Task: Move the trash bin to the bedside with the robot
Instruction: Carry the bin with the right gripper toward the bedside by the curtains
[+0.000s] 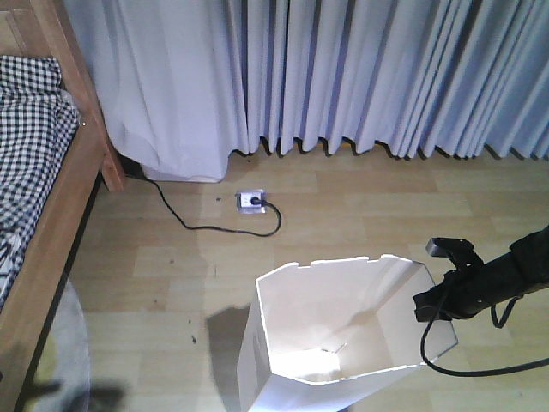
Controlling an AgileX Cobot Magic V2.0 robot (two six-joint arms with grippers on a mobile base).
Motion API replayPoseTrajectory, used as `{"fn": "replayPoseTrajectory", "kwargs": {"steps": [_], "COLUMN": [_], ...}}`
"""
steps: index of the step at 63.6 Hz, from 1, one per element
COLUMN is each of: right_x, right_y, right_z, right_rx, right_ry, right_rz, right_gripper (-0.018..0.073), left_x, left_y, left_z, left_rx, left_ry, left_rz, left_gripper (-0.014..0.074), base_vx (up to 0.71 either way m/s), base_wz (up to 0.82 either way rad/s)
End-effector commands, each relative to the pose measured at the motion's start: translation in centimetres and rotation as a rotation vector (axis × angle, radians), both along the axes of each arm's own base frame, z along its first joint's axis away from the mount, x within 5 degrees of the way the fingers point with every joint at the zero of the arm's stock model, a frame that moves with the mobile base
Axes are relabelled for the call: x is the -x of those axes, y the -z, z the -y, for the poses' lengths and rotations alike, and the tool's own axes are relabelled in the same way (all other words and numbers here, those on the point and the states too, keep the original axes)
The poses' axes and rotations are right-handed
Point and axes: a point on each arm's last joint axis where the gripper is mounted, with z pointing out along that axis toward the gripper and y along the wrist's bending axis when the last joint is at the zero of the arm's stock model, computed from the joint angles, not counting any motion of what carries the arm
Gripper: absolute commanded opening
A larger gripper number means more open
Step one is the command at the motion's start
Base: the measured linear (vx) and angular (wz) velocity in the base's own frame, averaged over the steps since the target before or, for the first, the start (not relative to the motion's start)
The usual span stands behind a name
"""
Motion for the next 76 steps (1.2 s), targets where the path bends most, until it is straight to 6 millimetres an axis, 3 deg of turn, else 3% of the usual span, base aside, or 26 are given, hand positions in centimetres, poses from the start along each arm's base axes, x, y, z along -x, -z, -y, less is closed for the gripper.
{"fn": "replayPoseTrajectory", "kwargs": {"steps": [1,76], "right_x": [-0.96,-0.96], "right_y": [-3.29,-3.29], "right_z": [-1.21,-1.21], "right_rx": [-0.193,-0.193], "right_ry": [-0.001,-0.001], "right_rz": [0.04,0.04], "right_gripper": [-0.0005,-0.0005], "left_x": [-0.08,-0.08], "left_y": [-0.54,-0.54], "left_z": [0.03,0.03], "left_rx": [-0.004,-0.004], "left_ry": [0.004,0.004], "left_rz": [0.077,0.077], "left_gripper": [-0.0006,-0.0006], "base_vx": [0.32,0.2], "base_wz": [0.07,0.06]}}
